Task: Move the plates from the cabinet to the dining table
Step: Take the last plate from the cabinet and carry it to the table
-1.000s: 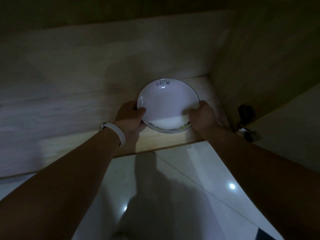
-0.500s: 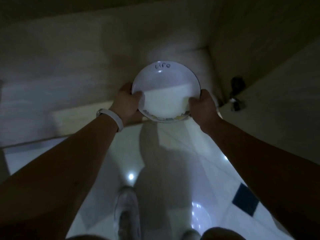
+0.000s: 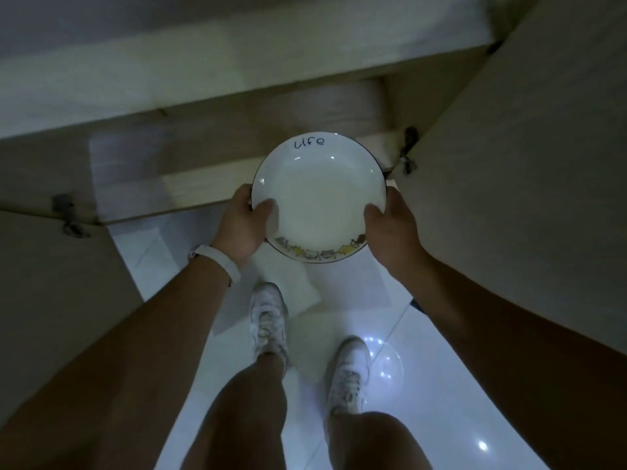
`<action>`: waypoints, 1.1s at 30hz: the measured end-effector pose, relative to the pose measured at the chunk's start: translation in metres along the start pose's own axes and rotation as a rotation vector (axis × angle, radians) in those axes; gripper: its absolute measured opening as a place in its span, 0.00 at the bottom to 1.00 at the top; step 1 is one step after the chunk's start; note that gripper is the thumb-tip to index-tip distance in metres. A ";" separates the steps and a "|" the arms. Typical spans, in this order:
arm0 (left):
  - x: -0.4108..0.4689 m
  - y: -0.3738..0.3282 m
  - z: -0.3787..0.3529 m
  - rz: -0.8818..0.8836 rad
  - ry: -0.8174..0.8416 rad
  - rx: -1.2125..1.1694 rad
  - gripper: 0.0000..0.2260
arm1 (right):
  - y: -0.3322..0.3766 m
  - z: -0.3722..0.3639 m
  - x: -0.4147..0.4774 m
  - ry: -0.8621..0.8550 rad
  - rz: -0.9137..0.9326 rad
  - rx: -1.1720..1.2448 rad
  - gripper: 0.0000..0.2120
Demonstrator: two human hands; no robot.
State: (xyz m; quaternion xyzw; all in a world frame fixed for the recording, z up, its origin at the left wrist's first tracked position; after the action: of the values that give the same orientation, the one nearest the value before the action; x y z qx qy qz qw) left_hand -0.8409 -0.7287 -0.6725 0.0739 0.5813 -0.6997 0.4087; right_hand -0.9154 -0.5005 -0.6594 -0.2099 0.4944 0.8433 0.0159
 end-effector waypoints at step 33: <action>-0.408 -0.418 0.052 -0.228 0.117 -0.126 0.05 | 0.371 0.341 -0.293 -0.363 0.024 0.342 0.15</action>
State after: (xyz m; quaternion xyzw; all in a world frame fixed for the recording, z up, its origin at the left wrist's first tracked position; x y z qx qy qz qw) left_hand -0.8290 -0.5800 -0.1057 0.0223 0.6516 -0.6983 0.2955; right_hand -0.8504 -0.3504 -0.0994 -0.0435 0.6213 0.7716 0.1294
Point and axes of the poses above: each hand's wrist, its own x-axis towards the middle knuckle, its own z-axis out of the back of the hand, y = z × x, the point moved 5 cm from there along x, towards the middle knuckle, and after that the axes turned 8 degrees about z, right-handed, at the moved point
